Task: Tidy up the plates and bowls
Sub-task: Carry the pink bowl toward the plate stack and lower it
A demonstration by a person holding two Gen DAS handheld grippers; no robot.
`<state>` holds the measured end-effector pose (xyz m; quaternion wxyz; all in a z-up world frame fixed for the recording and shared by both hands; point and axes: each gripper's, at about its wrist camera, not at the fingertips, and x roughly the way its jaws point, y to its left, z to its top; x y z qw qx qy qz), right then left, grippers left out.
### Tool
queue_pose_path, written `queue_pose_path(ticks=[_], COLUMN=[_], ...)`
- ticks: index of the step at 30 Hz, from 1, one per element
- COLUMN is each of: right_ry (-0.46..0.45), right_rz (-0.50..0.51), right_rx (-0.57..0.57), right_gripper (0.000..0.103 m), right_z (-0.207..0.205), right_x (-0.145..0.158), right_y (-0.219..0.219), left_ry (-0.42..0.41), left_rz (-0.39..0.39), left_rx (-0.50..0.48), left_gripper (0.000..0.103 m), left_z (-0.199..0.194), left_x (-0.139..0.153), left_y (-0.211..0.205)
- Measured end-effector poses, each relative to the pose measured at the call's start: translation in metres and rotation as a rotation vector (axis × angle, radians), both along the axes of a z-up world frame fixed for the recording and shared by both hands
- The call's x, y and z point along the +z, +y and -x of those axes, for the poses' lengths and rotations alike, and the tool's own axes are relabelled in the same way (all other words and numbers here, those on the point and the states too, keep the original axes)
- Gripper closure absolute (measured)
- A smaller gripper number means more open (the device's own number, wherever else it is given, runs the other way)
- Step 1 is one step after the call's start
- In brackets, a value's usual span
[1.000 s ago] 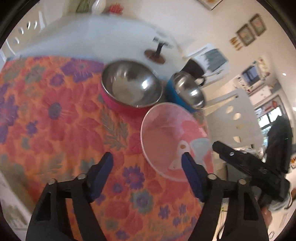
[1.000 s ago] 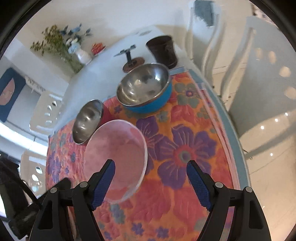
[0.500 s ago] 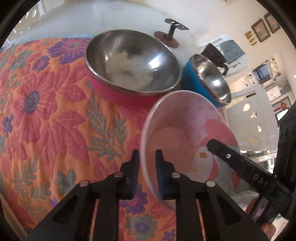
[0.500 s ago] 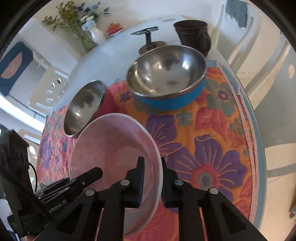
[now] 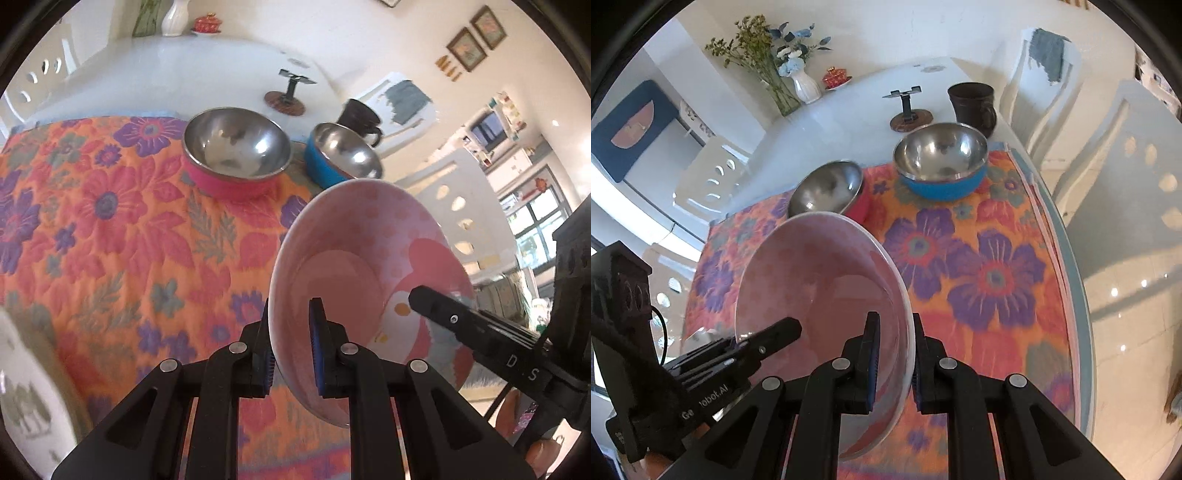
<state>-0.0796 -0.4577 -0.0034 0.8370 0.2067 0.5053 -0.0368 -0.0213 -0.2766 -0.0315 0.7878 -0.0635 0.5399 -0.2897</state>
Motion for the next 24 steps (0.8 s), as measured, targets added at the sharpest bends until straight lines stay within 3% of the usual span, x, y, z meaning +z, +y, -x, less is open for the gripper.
queue_pose_path(ticks=[4, 8, 14, 24], right_ry=[0.039, 0.098, 0.201, 0.216], right_rz=[-0.058, -0.036, -0.108, -0.111], right_rx=[-0.032, -0.021, -0.062, -0.090], right_gripper=[0.088, 0.087, 0.087, 0.087], right_z=[0.038, 0.063, 0.080, 0.088], right_x=[-0.001, -0.012, -0.048, -0.054], right_y=[0.016, 0.038, 0.040, 0.040], left_ry=[-0.018, -0.014, 0.086, 0.084], left_rz=[-0.034, -0.073, -0.098, -0.121], left_rx=[-0.027, -0.058, -0.081, -0.109], left_gripper=[0.090, 0.090, 0.090, 0.090], left_z=[0.029, 0.051, 0.065, 0.079], left_x=[0.006, -0.003, -0.036, -0.047], left_y=[0.013, 0.019, 0.028, 0.030])
